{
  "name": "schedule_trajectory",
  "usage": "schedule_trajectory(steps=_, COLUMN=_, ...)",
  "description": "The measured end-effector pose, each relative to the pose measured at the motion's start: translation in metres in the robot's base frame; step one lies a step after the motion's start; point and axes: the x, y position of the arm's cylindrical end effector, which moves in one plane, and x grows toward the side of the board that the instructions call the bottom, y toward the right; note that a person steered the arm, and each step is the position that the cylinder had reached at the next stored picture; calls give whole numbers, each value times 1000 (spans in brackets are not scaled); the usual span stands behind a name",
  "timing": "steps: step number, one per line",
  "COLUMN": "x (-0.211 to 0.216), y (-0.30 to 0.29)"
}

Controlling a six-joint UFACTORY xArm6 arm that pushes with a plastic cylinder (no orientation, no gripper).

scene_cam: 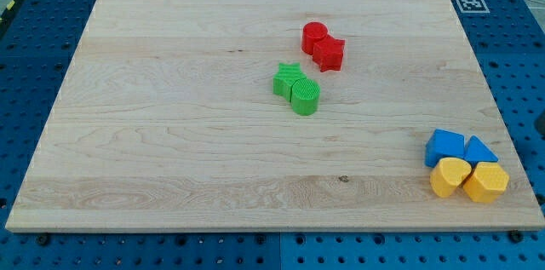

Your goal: Push the blue triangle below the green blocks

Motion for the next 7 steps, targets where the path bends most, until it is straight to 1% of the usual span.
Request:
schedule_trajectory(steps=1, x=7, y=0)
schedule_trajectory(steps=2, x=23, y=0)
schedule_trajectory(steps=3, x=43, y=-14)
schedule_trajectory(steps=4, x=43, y=-50)
schedule_trajectory(steps=5, x=43, y=-66)
schedule_trajectory(steps=7, x=43, y=-79)
